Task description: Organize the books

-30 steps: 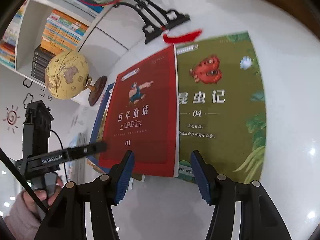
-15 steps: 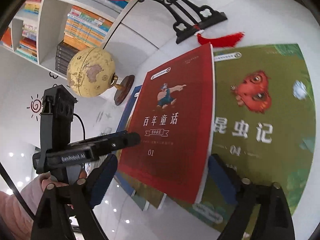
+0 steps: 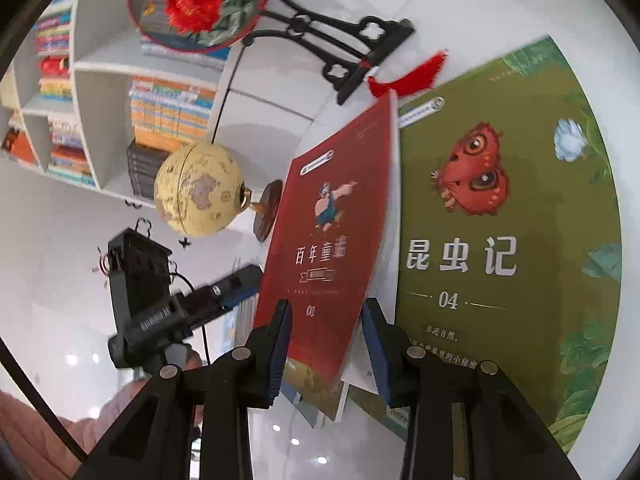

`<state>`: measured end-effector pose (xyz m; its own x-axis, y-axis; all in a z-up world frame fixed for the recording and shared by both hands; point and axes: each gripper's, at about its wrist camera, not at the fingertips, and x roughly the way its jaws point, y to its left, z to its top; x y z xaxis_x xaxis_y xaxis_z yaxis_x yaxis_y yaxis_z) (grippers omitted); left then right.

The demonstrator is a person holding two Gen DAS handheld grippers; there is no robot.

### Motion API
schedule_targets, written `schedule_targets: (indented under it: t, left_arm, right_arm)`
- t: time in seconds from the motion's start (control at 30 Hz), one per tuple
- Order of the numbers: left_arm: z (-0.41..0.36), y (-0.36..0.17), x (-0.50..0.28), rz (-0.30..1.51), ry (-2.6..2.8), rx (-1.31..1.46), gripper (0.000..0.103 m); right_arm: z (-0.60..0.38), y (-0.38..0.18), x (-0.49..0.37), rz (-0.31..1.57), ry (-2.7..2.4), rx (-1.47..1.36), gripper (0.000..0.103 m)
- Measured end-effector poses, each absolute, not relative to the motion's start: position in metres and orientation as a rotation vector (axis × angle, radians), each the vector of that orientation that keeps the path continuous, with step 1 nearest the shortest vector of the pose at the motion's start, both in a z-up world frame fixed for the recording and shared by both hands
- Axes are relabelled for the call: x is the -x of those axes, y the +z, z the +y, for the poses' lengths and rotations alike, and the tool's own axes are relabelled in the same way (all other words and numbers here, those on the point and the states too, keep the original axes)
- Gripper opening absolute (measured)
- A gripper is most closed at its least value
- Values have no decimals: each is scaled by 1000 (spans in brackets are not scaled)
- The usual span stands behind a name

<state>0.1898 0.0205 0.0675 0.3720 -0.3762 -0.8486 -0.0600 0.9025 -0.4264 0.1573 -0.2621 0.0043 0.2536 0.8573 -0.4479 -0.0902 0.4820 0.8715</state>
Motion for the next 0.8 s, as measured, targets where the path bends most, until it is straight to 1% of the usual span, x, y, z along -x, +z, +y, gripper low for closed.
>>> schedule_targets:
  t: [0.1,0.2,0.23,0.27,0.3,0.33,0.43,0.6,0.7,0.8]
  left_arm:
    - [10,66,-186,1168,-229,429,62]
    - [-3,60,-184,1202,-227,402,62]
    - [-7,58,-184,1208,-236,396,62]
    - [-10,56,-183,1210,-234,379,61]
    - [-11,57,-183,1202,-235,363,62]
    - [-15,57,-183,1198,-241,322,62]
    - [-27,59,-182,1190,-224,199,62]
    - [-44,57,-180,1190,-189,53,64]
    - [-57,55,-178,1174,-143,-19,66]
    - [-64,54,-179,1170,-109,-45,66]
  right_arm:
    - [-250,-1,-162,1166,759,-837,37]
    - [-230,7,-170,1163,753,-732,37]
    - [-223,9,-173,1172,731,-676,31]
    - [-220,10,-174,1168,718,-646,22]
    - [-217,12,-176,1179,685,-603,17]
    - [-218,12,-176,1184,666,-584,15]
    - [-219,15,-176,1212,627,-544,15]
    - [-236,22,-169,1237,522,-490,21]
    - [-243,20,-164,1221,526,-494,21]
    - [-240,22,-160,1190,521,-447,16]
